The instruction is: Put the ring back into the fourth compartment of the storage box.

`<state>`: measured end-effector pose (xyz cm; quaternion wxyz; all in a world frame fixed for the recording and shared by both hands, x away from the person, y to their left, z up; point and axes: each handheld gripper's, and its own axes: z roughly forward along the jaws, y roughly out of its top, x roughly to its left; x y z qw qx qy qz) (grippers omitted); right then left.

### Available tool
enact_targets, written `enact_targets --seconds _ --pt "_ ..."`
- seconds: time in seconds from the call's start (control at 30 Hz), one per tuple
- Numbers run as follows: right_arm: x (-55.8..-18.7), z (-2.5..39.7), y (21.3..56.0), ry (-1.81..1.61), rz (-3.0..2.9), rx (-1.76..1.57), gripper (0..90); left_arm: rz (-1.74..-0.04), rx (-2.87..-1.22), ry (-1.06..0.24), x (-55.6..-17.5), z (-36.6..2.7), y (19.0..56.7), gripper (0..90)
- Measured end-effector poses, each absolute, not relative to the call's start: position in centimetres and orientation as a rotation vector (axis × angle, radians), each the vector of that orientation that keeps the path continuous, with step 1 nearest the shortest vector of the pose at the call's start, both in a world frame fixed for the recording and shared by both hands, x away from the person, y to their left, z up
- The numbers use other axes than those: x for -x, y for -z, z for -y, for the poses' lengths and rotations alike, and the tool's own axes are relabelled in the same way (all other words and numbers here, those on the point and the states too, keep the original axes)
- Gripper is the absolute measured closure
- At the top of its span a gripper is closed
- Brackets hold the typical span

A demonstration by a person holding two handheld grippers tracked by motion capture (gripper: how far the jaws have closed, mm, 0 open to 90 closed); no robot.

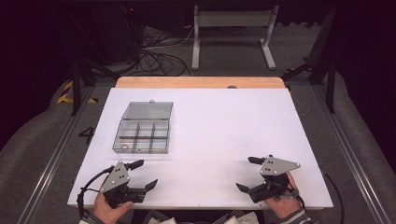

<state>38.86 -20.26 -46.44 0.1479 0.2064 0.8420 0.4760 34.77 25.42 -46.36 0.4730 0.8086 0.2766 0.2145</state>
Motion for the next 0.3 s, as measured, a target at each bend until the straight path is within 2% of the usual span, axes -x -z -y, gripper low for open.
enact_targets --seconds 0.3 --pt "-38.84 20.25 46.42 -1.366 -2.423 -0.592 4.3 -0.676 -1.981 -0.531 -34.74 -25.41 46.37 19.9"
